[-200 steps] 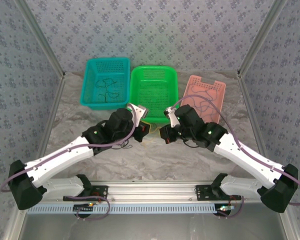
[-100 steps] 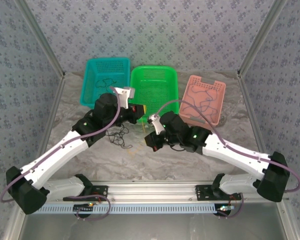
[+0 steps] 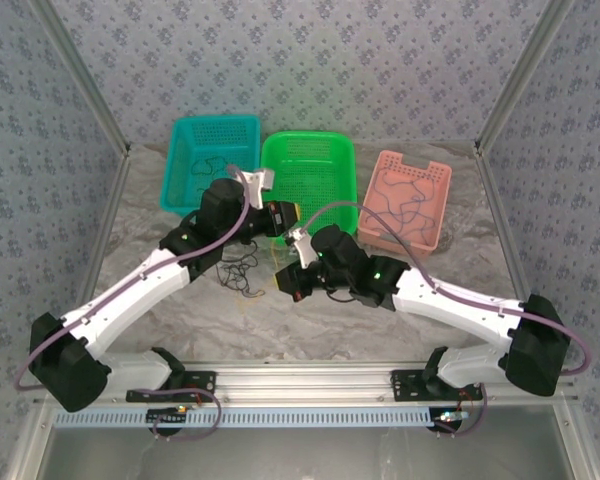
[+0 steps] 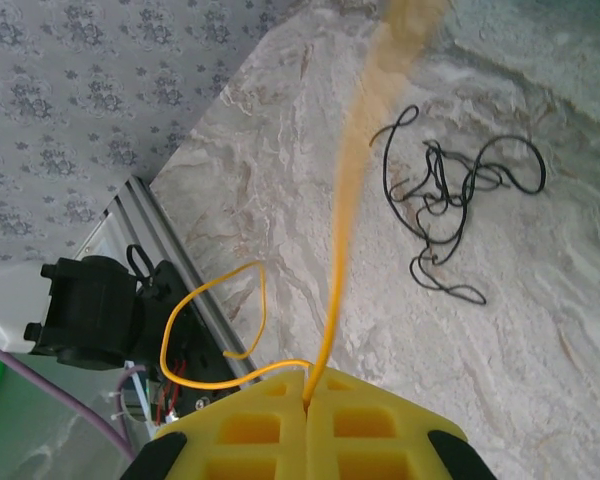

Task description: Untangle the cables

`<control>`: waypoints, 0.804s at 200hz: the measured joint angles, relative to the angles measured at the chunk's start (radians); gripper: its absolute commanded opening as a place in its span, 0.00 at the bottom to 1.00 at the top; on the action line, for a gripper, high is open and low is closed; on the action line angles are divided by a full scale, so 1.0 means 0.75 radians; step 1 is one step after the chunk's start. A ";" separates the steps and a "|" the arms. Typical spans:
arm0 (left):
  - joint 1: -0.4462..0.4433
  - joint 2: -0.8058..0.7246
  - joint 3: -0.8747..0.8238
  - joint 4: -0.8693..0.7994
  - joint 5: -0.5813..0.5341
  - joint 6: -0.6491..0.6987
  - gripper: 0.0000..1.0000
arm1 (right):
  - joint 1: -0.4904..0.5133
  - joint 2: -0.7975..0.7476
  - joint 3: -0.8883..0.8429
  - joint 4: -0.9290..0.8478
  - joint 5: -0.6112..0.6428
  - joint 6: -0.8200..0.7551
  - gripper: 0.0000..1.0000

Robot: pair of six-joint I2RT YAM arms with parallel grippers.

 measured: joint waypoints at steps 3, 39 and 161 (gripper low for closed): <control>-0.001 -0.008 0.000 0.001 -0.005 -0.005 0.43 | -0.005 -0.002 -0.007 0.003 -0.008 0.006 0.00; 0.000 -0.175 0.000 -0.016 -0.049 0.008 0.75 | -0.086 -0.055 -0.090 0.061 -0.095 0.097 0.00; -0.098 -0.718 -0.435 -0.407 -0.349 -0.025 0.64 | -0.466 -0.170 -0.122 0.101 -0.240 0.295 0.00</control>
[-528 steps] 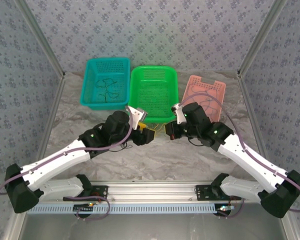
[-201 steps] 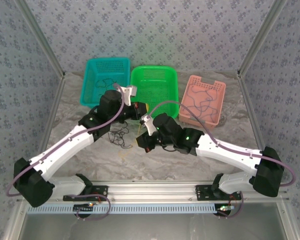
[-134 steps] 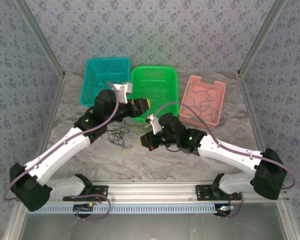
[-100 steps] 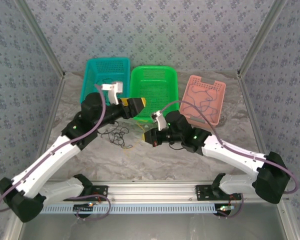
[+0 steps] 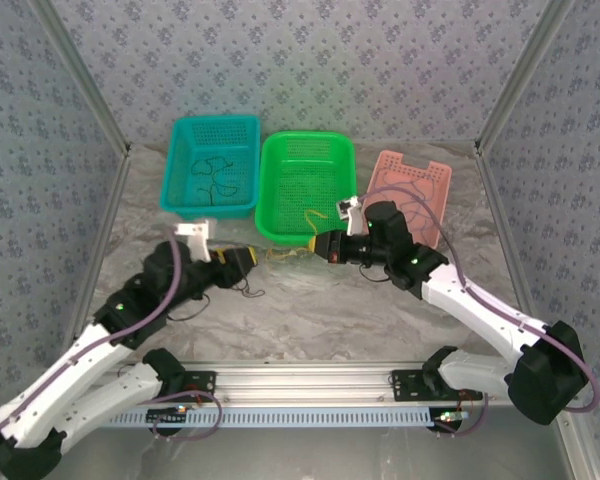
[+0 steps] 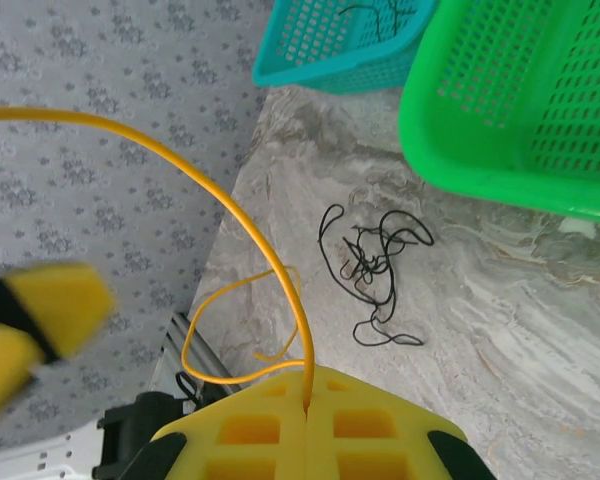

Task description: Untangle the cables

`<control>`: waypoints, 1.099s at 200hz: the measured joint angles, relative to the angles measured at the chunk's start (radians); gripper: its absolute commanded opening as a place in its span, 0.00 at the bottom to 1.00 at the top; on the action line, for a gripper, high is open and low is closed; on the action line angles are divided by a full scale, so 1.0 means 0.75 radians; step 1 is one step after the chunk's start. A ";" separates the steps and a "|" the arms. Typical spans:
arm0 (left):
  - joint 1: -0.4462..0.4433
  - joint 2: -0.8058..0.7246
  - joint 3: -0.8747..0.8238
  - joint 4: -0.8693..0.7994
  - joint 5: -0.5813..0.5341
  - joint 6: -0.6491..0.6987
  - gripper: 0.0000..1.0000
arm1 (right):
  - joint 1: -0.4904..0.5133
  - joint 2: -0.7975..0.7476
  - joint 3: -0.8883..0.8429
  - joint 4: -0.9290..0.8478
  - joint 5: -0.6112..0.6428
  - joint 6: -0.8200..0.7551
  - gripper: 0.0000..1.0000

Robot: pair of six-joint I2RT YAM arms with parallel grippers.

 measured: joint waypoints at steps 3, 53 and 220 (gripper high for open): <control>-0.006 0.006 -0.018 0.001 0.003 -0.009 0.66 | -0.005 0.000 0.004 -0.004 -0.001 0.001 0.00; -0.026 0.189 -0.134 0.149 0.032 -0.098 0.77 | -0.027 -0.009 0.028 -0.044 -0.014 0.020 0.00; -0.152 0.421 -0.207 0.475 0.070 -0.135 0.00 | -0.166 0.041 0.097 -0.041 -0.014 0.079 0.00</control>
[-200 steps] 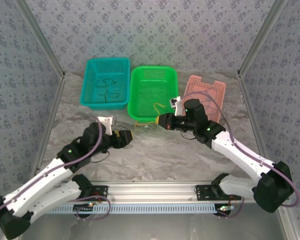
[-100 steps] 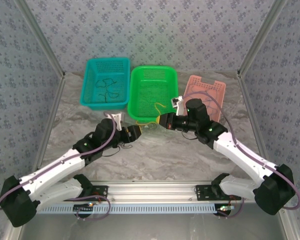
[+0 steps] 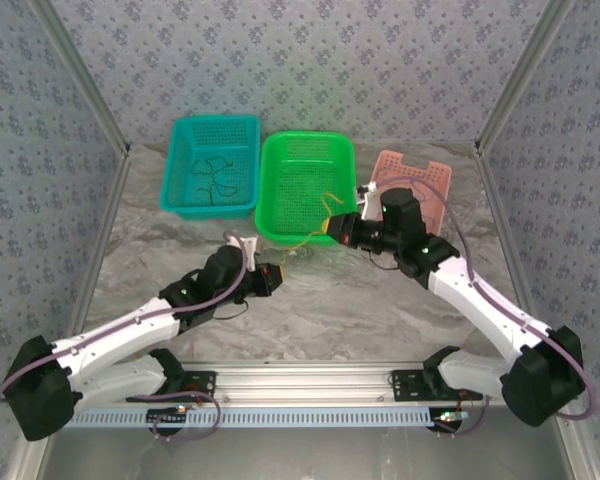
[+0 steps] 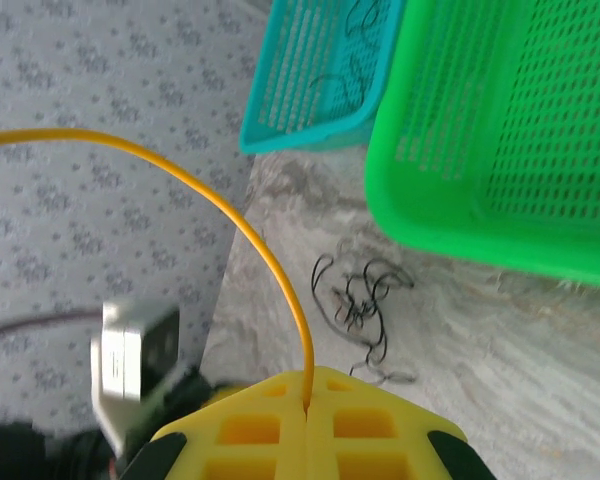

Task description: Untangle the cables

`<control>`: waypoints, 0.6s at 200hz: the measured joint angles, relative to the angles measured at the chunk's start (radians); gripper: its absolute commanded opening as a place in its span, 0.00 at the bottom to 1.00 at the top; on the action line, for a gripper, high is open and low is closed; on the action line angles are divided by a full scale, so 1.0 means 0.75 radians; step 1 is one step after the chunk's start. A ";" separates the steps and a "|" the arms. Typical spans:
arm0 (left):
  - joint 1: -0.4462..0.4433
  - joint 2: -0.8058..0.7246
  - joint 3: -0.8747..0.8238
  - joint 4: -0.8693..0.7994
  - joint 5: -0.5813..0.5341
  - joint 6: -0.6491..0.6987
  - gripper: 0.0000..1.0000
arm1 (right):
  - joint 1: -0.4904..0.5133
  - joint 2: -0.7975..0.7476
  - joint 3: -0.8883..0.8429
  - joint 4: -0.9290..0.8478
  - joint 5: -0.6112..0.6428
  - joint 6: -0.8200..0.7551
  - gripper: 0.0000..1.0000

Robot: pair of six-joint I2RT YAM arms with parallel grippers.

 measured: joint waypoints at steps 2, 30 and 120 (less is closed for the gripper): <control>-0.005 0.001 0.000 0.000 0.000 0.002 0.00 | -0.005 0.011 0.012 -0.001 0.002 0.000 0.00; -0.072 0.038 0.001 -0.002 -0.017 0.036 0.00 | -0.068 0.208 0.198 0.004 0.034 -0.001 0.00; 0.048 0.313 0.301 -0.105 -0.100 0.157 0.57 | -0.121 0.900 0.789 -0.040 0.070 -0.055 0.00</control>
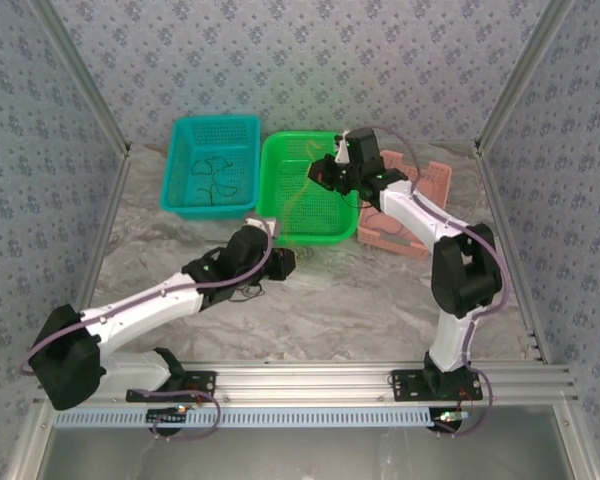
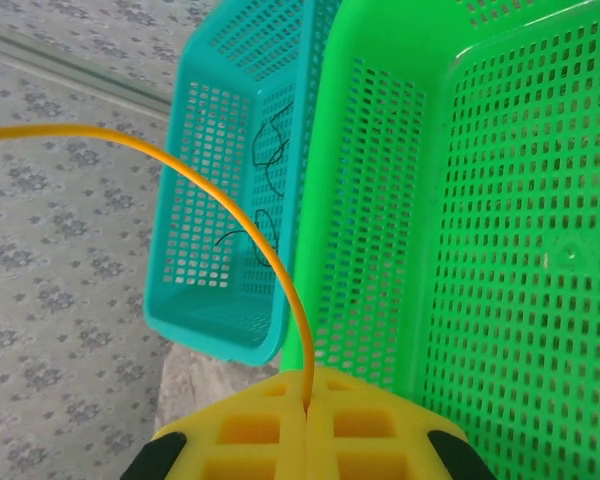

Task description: Untangle the cables

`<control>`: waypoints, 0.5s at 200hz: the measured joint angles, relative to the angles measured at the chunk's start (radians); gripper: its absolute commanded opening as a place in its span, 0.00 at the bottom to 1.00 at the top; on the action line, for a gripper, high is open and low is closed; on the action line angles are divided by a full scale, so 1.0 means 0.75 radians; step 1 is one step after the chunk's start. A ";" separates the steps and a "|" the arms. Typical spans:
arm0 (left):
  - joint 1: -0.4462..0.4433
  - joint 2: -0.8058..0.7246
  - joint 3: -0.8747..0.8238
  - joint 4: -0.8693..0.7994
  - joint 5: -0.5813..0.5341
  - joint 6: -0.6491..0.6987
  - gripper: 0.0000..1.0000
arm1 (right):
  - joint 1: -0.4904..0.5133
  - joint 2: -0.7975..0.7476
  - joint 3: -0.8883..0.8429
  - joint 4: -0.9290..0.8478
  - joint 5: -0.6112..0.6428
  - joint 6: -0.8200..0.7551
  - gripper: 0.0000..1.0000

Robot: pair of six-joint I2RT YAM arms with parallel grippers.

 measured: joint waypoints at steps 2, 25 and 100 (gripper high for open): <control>0.006 0.005 0.010 -0.005 -0.001 0.004 0.59 | -0.001 0.009 0.007 0.000 -0.002 -0.002 0.00; 0.041 0.018 0.103 -0.079 -0.039 0.021 0.74 | -0.013 0.068 0.052 -0.006 -0.015 -0.003 0.00; 0.218 -0.372 0.120 -0.423 -0.203 0.009 0.83 | -0.063 0.230 0.211 -0.070 -0.080 -0.012 0.00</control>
